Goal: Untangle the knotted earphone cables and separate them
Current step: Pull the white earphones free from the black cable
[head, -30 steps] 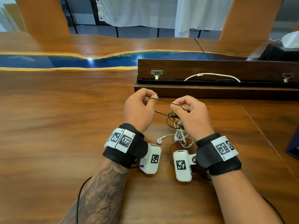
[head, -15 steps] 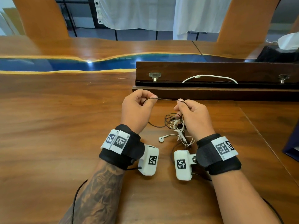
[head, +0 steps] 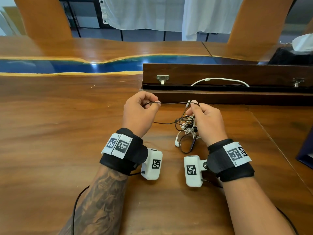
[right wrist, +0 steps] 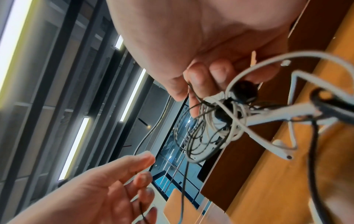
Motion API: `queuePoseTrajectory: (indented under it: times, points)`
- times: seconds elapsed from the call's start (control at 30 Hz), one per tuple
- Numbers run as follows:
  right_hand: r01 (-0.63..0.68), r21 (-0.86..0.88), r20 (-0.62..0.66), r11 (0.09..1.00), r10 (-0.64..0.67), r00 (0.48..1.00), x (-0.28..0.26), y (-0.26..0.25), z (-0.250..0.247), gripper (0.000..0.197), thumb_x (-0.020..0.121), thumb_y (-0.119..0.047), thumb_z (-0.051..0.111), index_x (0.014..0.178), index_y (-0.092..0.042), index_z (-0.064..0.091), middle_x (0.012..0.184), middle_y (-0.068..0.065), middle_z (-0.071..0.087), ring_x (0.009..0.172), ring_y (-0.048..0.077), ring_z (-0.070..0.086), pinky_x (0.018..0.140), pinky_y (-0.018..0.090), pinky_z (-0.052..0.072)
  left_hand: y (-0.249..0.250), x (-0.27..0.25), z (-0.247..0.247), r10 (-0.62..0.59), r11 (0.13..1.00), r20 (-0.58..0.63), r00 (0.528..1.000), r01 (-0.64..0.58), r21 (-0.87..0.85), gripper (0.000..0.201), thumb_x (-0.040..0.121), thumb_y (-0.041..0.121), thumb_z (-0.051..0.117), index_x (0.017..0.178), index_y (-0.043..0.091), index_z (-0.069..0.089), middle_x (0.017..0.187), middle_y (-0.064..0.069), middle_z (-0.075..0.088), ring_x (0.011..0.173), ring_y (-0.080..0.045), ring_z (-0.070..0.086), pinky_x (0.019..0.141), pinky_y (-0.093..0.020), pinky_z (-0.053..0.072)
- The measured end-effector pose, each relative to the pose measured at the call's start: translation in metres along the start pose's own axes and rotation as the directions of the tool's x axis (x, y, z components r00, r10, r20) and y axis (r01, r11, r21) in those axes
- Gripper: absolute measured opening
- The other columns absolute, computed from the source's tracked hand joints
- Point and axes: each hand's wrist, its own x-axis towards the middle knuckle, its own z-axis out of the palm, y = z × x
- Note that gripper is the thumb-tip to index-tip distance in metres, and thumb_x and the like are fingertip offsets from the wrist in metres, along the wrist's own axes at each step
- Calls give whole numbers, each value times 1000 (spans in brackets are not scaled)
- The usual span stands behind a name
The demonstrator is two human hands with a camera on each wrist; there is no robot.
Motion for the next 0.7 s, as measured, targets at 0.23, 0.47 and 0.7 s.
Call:
queuePoseTrajectory:
  times: [0.23, 0.47, 0.7]
  points:
    - [-48, 157, -86, 986, 62, 994, 0, -2, 0, 54, 106, -48, 40, 74, -18, 71, 43, -12, 37, 48, 13, 42, 62, 36, 46, -5, 2, -4, -17, 977, -63, 998, 30, 209, 20, 93, 35, 68, 78, 23, 61, 87, 5, 52, 76, -4, 49, 68, -19, 38]
    - [-49, 226, -135, 973, 81, 987, 1, -3, 0, 53, 107, -45, 41, 77, -15, 72, 43, -13, 45, 55, 16, 49, 66, 40, 50, -1, 4, -5, -194, 980, -13, 981, 193, -39, 21, 104, 26, 51, 97, 19, 69, 55, 5, 57, 51, -14, 51, 57, -30, 45]
    - [-64, 115, -82, 991, 74, 994, 1, 1, -1, 57, 107, -45, 42, 70, -14, 72, 40, -17, 48, 59, 13, 53, 72, 34, 47, 7, 2, -3, -241, 944, -94, 966, 210, -256, 26, 107, 20, 42, 110, 13, 67, 101, -5, 75, 74, -15, 75, 57, -32, 52]
